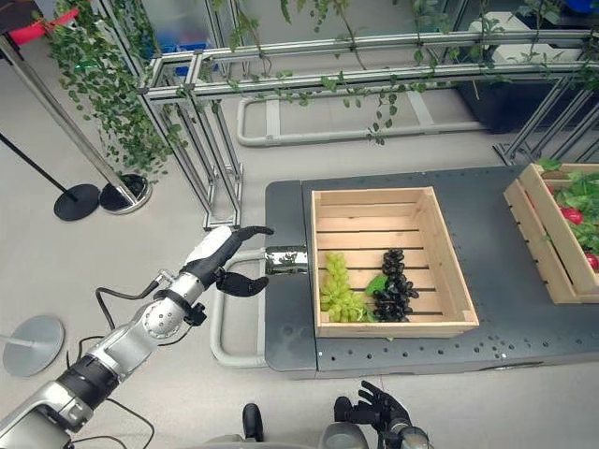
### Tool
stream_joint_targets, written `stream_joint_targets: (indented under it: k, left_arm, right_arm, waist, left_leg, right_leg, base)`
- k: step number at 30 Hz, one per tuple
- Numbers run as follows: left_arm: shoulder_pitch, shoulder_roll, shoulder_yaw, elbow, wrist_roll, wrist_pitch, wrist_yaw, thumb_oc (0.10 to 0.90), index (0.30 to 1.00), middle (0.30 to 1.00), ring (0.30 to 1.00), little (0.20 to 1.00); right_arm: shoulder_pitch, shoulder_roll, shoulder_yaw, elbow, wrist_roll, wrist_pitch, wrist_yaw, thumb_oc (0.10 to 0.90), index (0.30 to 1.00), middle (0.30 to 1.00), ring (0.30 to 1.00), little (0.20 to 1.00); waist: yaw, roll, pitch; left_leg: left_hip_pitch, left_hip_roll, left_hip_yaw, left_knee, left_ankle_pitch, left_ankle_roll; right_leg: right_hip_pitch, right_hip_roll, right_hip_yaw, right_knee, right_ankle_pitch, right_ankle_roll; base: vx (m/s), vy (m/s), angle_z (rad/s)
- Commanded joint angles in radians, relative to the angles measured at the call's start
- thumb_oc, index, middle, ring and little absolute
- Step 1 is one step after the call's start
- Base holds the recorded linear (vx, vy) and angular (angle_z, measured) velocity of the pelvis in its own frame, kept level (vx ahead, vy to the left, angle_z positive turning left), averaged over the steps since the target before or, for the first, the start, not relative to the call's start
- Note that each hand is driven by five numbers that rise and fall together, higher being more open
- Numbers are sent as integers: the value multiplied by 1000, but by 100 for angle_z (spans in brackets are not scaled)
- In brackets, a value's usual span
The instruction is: Pick up the fruits from the basket on one side to the basket on the other side
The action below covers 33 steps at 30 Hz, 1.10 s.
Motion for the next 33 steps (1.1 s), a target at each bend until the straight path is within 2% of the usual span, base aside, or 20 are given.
stream_joint_targets:
  k: [1,7,11,17,23,28,30,33]
  left_arm:
    - [-238,1,7,11,88,-11,159,800,900,900,900,900]
    - [-408,4,-121,129,150,35,304,800,900,900,900,900]
    - [-503,-3,-179,196,181,50,337,800,900,900,900,900]
    - [-623,-15,-263,269,201,110,307,800,900,900,900,900]
    - [-722,-14,-328,266,225,166,266,800,900,900,900,900]
    - [-777,-17,-356,248,227,200,226,800,900,900,900,900]
    - [-788,-10,-363,229,232,210,201,800,900,900,900,900]
    - [-818,-5,-392,204,255,268,85,800,900,900,900,900]
  right_arm:
    - [-46,-38,24,-37,64,-73,68,800,900,900,900,900]
    - [-80,-96,70,-136,62,-86,88,800,900,900,900,900]
    - [-108,-121,97,-169,82,-105,87,800,900,900,900,900]
    - [-141,-156,117,-202,120,-129,93,800,900,900,900,900]
    - [-152,-166,140,-241,128,-145,88,800,900,900,900,900]
    - [-176,-170,147,-249,144,-150,73,800,900,900,900,900]
    - [-179,-172,143,-250,138,-150,77,800,900,900,900,900]
    - [-192,-170,151,-257,149,-152,65,800,900,900,900,900]
  waist:
    - [-25,16,31]
    - [-86,42,102]
    - [-112,41,143]
    - [-143,29,197]
    - [-159,16,239]
    - [-162,17,262]
    - [-161,17,267]
    - [-160,13,281]
  left_leg:
    - [-17,22,-13,35,-26,1]
    - [-78,22,30,76,-24,-11]
    - [-134,24,42,142,-32,-19]
    - [-215,34,52,236,-41,-28]
    - [-252,45,66,251,-34,-32]
    - [-276,47,68,249,-23,-37]
    - [-276,47,69,246,-21,-37]
    - [-285,53,74,244,-17,-37]
  right_leg:
    - [-112,37,48,95,39,-62]
    - [-201,54,81,155,22,-76]
    - [-259,60,92,208,14,-86]
    - [-326,57,100,269,6,-94]
    - [-349,60,98,263,15,-95]
    - [-357,63,99,249,25,-96]
    - [-352,64,98,241,25,-97]
    - [-354,66,93,235,28,-98]
  base:
    - [0,10,-17]
    - [-54,25,-18]
    - [-97,3,-21]
    - [-58,15,-15]
    - [-49,-11,-6]
    - [-34,-13,0]
    - [0,0,0]
    - [-24,-11,0]
